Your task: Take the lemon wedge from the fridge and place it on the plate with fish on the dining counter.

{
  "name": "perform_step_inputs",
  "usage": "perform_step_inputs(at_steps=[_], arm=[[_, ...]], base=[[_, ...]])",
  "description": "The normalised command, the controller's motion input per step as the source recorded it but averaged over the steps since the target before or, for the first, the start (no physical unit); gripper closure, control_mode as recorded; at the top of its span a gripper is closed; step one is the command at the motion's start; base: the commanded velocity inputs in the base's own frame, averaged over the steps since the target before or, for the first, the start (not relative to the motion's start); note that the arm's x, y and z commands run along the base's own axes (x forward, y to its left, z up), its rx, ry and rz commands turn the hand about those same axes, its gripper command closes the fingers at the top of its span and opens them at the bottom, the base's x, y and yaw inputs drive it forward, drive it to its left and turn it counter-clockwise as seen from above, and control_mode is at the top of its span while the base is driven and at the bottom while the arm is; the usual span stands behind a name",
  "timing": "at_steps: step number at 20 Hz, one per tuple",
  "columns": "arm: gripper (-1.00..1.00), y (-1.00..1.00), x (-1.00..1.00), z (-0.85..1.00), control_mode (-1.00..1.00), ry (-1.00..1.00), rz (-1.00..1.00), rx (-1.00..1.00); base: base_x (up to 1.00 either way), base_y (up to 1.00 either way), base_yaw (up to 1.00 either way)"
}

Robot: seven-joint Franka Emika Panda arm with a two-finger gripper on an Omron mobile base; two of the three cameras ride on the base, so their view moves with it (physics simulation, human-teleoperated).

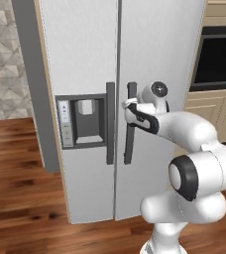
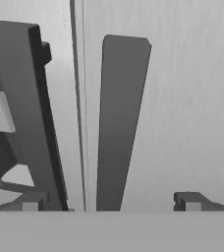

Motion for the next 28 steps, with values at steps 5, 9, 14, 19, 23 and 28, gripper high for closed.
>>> perform_step_inputs(at_steps=[5, 9, 14, 19, 23, 28], arm=[[-1.0, 0.0, 0.48, 0.0, -1.0, 0.0, 0.0, 0.0], [-1.0, 0.0, 0.53, -0.03, -1.0, 0.0, 0.0, 0.0], [-1.0, 0.0, 0.46, -0.14, -1.0, 0.0, 0.0, 0.0], [-1.0, 0.07, 0.22, -0.4, -1.0, 0.0, 0.0, 0.0], [-1.0, 0.07, 0.31, -0.35, -1.0, 0.0, 0.0, 0.0], [1.0, 0.02, 0.31, -0.05, -1.0, 0.0, -0.01, 0.0]], base=[[0.0, 0.0, 0.0], [0.0, 0.0, 0.0], [0.0, 0.0, 0.0], [0.0, 0.0, 0.0], [0.0, 0.0, 0.0], [0.0, 0.0, 0.0]])
